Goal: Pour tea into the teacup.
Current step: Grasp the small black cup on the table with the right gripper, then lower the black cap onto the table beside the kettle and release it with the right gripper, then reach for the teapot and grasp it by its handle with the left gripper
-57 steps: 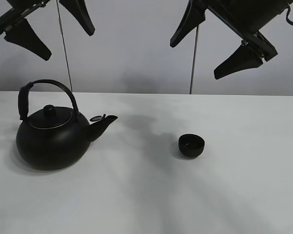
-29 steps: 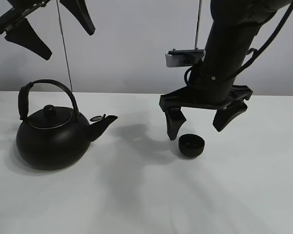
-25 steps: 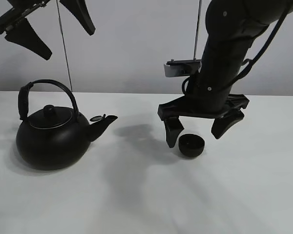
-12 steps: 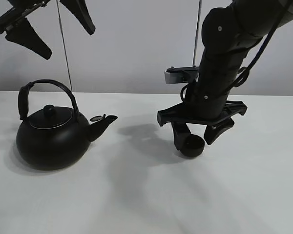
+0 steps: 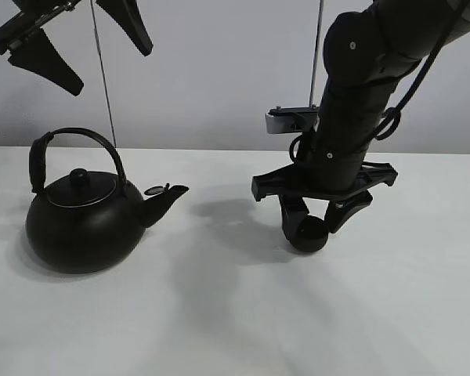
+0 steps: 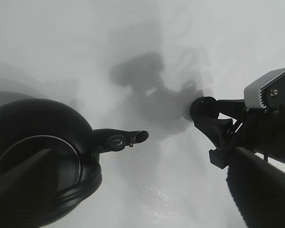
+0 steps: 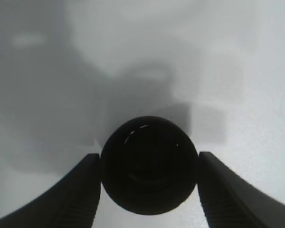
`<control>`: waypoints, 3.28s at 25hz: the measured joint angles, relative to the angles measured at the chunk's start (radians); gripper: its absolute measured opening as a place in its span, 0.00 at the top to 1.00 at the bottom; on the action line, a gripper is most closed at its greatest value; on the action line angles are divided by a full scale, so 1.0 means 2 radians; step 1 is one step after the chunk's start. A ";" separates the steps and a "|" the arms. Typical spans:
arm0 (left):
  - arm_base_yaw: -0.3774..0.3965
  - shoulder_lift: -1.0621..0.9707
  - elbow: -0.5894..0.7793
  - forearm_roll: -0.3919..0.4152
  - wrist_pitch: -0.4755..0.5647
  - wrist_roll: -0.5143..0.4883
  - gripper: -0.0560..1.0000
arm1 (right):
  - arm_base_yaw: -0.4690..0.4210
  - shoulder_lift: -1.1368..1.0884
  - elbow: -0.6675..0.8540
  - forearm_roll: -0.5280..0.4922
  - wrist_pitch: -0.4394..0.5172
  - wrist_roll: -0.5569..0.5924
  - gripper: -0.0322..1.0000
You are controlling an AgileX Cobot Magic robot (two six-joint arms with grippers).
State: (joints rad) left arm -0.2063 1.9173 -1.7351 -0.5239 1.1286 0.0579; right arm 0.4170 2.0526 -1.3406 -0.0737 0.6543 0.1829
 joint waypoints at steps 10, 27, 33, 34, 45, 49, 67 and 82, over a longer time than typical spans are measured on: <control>0.000 0.000 0.000 0.000 0.000 0.000 0.29 | 0.000 -0.015 -0.005 0.019 0.005 0.002 0.58; 0.000 0.000 0.000 0.000 -0.004 0.000 0.29 | 0.070 0.012 -0.049 0.023 0.012 -0.009 0.58; 0.000 0.000 0.000 0.000 -0.006 0.000 0.29 | 0.085 0.028 -0.049 0.023 0.001 -0.011 0.58; 0.000 0.000 0.000 0.000 -0.007 0.000 0.29 | 0.085 0.029 -0.049 0.023 0.000 -0.011 0.58; 0.000 0.000 0.000 0.000 -0.015 0.000 0.29 | 0.085 0.035 -0.051 0.022 0.001 -0.011 0.50; 0.000 0.000 0.000 0.000 -0.016 0.000 0.29 | 0.085 0.033 -0.057 0.022 0.012 -0.011 0.35; 0.000 0.000 0.000 0.000 -0.026 0.000 0.29 | -0.058 -0.031 -0.174 0.001 0.204 -0.045 0.32; 0.000 0.000 0.000 0.000 -0.026 0.000 0.29 | -0.241 -0.219 -0.155 0.037 0.289 -0.091 0.30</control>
State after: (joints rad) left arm -0.2063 1.9173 -1.7351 -0.5239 1.0770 0.0579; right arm -0.0645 1.6147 -1.6501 0.0000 1.2320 0.0000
